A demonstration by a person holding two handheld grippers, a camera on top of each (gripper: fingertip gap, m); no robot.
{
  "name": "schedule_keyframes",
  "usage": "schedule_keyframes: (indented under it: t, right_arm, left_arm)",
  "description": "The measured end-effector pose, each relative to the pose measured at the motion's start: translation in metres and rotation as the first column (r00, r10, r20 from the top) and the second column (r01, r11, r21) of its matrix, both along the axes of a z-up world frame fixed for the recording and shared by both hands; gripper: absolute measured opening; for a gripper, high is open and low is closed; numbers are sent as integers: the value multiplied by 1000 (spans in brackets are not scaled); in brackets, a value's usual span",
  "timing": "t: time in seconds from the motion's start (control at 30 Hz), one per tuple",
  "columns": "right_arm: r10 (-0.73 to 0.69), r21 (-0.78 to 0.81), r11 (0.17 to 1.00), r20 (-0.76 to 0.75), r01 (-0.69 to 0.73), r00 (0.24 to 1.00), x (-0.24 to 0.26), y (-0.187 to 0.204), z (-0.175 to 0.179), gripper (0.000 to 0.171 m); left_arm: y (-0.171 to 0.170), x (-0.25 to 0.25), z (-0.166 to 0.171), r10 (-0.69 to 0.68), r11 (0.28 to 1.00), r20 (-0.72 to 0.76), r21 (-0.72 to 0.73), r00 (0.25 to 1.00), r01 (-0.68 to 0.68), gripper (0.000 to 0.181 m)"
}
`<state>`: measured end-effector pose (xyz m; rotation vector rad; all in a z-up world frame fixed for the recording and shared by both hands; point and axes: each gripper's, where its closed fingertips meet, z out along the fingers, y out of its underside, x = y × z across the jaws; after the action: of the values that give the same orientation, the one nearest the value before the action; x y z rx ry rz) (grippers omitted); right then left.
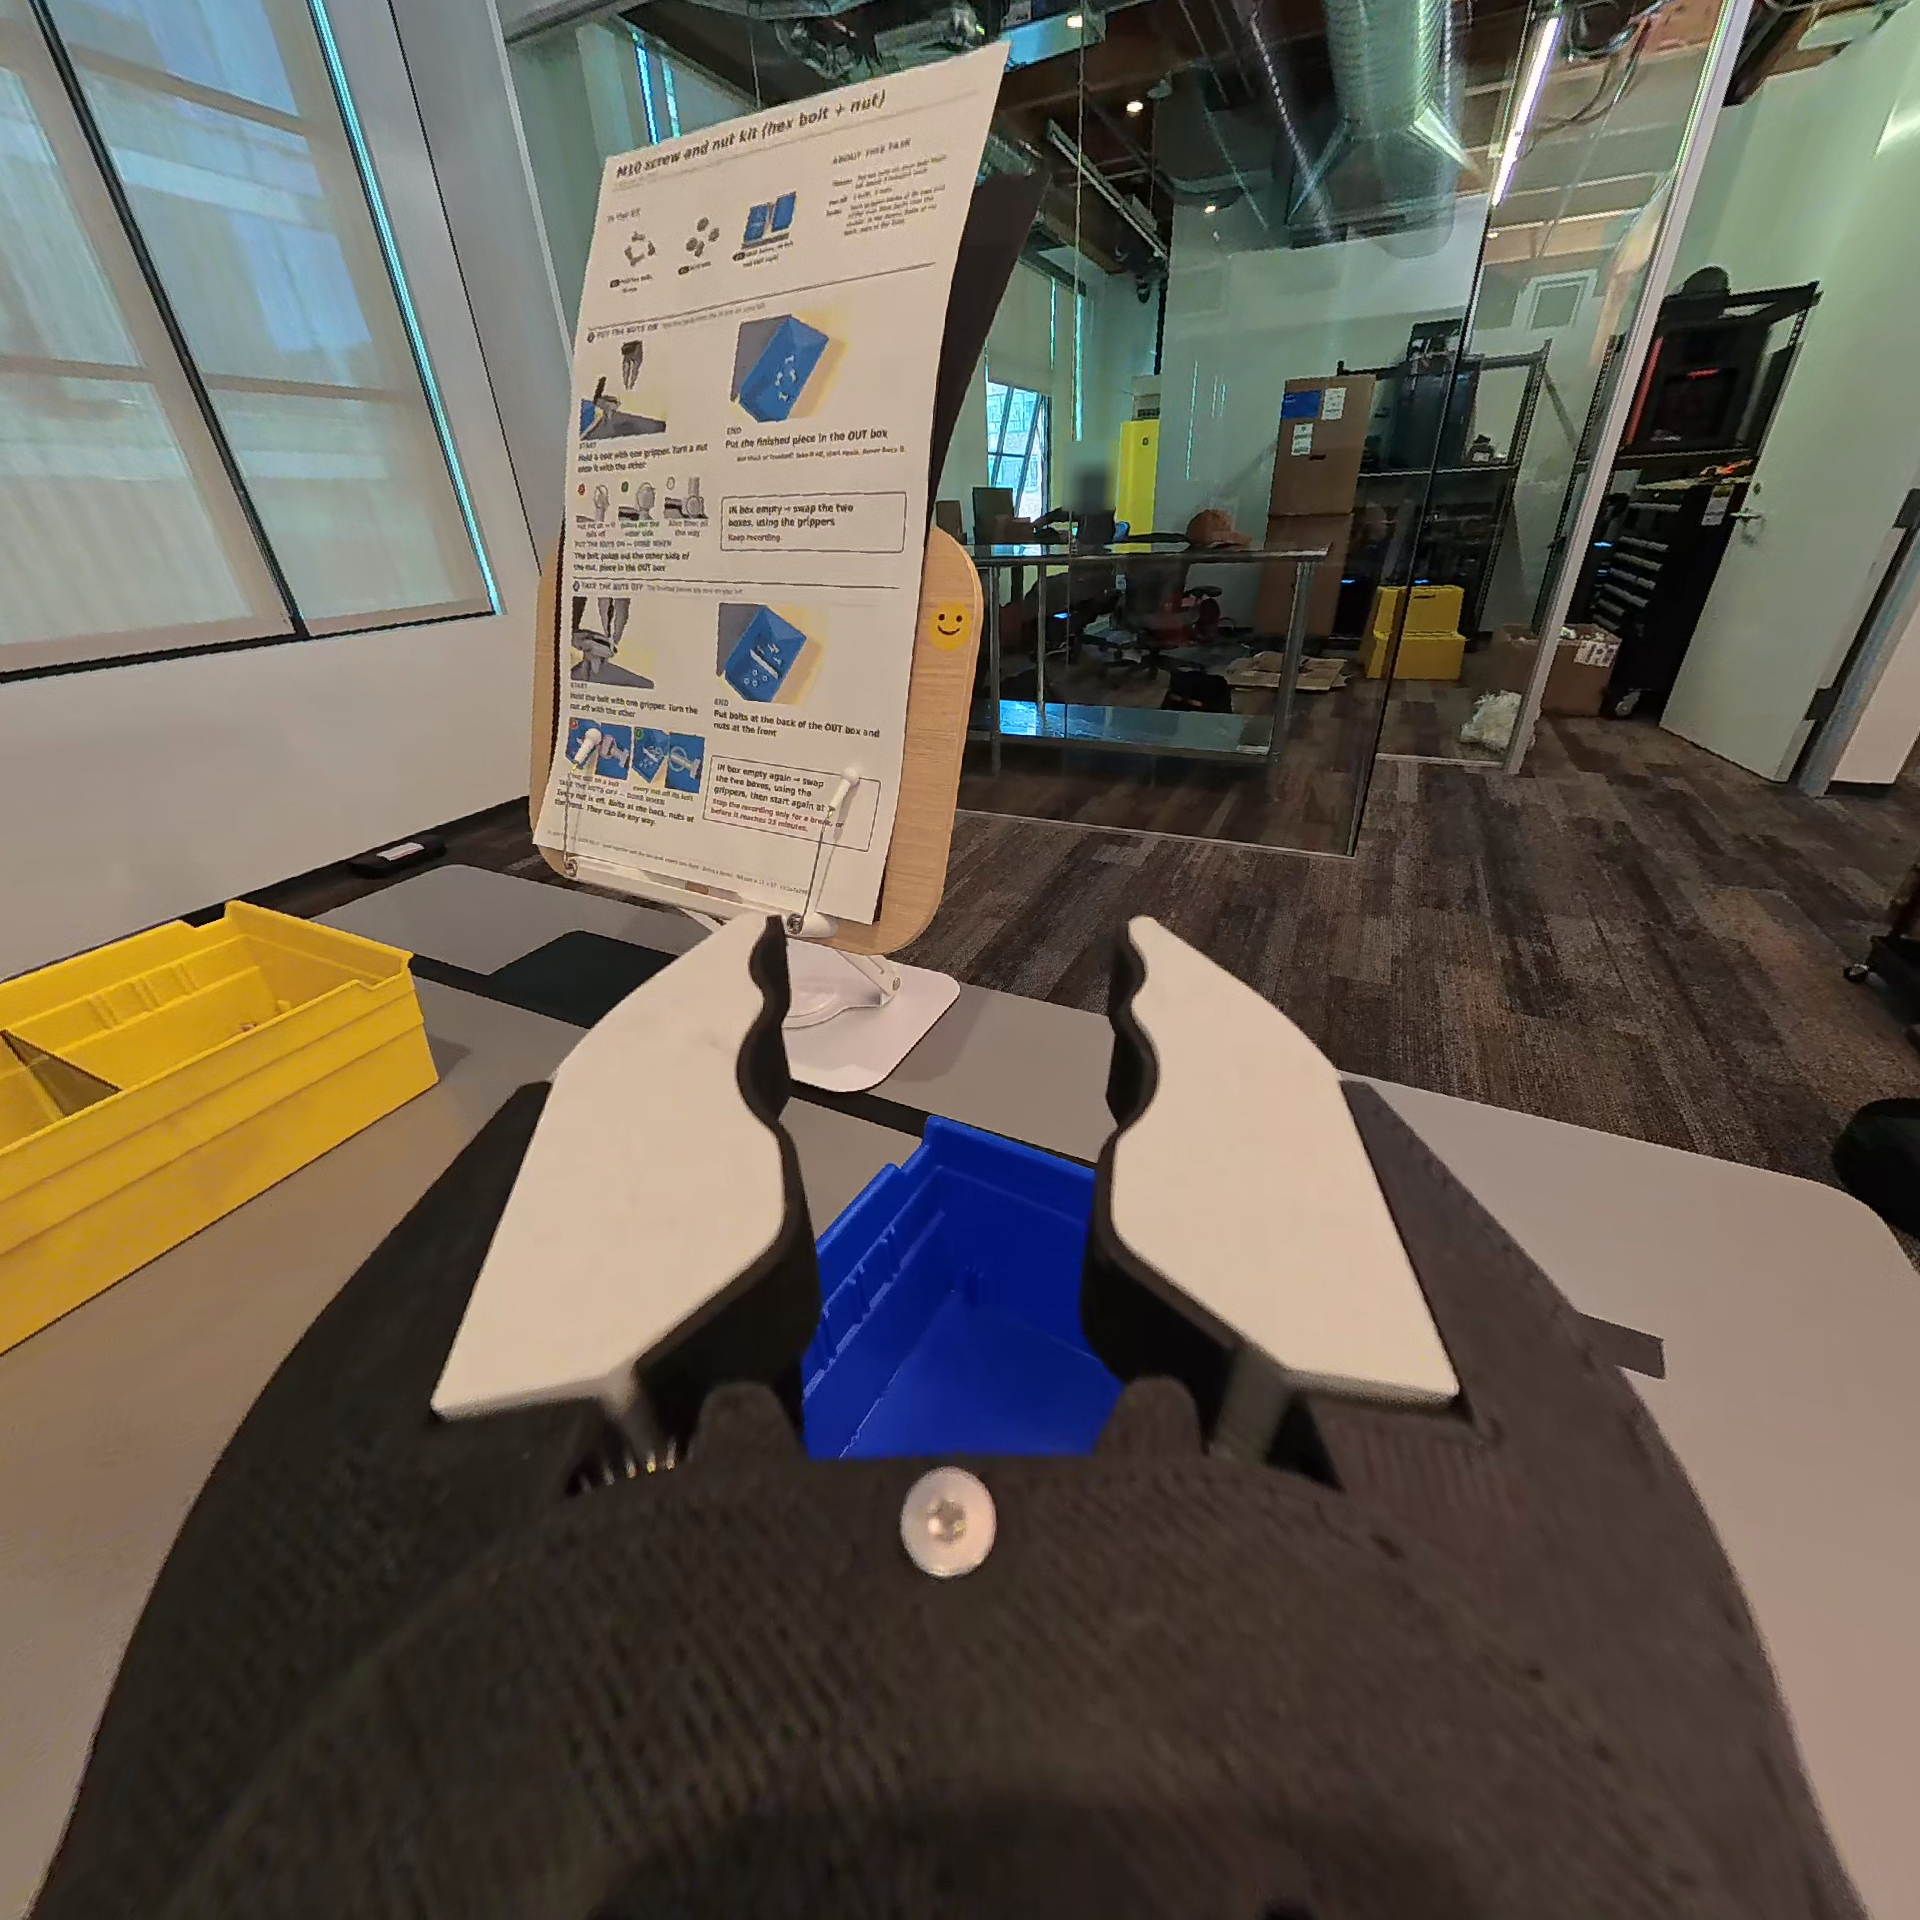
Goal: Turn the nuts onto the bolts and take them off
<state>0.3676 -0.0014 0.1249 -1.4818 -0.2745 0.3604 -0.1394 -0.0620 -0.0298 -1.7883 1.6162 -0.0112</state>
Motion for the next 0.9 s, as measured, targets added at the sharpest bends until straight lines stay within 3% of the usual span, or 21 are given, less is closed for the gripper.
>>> schedule_keyframes:
  t: [0.17,0.3,0.43,0.63,0.9]
  right_arm:
    - [4,3,1000,5,-4,1000,-1,-4,2,60]
    - [25,-3,1000,47,-25,999,-9,-11,4,60]
    - [14,30,999,105,-17,994,-14,-23,14,59]
    - [45,87,995,131,-57,990,-18,-49,32,58]
    - [47,86,995,98,-55,994,2,-60,33,57]
  left_arm:
    - [-37,61,57,-122,993,266,24,956,120,19]
    - [-55,124,61,-134,986,399,-38,907,162,18]
    - [-56,191,24,-38,977,432,-172,901,124,18]
    - [-44,276,-48,74,900,422,-418,903,121,18]
    - [-20,307,-99,36,851,315,-507,948,136,18]
